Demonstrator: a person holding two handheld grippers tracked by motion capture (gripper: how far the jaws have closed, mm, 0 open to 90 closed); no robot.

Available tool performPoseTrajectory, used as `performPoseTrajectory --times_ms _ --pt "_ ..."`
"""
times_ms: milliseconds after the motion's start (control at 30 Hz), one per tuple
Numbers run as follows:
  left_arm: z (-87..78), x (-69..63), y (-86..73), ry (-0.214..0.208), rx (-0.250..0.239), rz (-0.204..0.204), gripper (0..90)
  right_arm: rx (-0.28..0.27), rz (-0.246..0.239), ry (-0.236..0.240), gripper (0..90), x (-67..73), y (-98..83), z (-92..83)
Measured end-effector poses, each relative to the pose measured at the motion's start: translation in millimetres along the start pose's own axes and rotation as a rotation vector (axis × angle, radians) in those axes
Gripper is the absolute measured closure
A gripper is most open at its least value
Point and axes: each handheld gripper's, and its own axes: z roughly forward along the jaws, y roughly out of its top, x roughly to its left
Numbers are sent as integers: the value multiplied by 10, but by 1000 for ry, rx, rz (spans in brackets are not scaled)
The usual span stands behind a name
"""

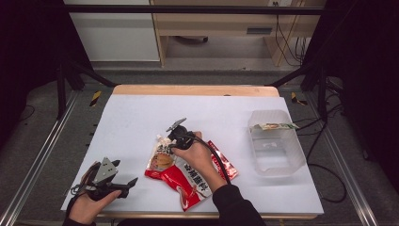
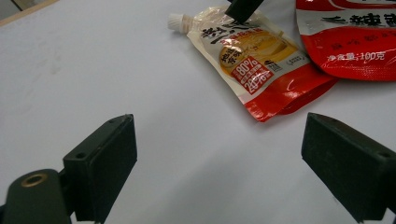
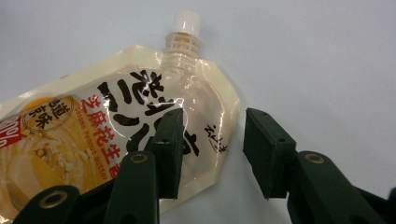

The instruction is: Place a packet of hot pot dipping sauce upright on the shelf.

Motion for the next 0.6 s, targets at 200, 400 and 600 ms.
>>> performPoseTrajectory --times_ms 200,400,600 --pt "0 -1 1 0 0 1 102 3 -12 4 584 9 -1 4" --pt "-1 3 1 1 1 1 102 9 24 30 596 2 -20 8" --pt "1 0 1 1 3 2 102 16 24 39 633 8 -26 7"
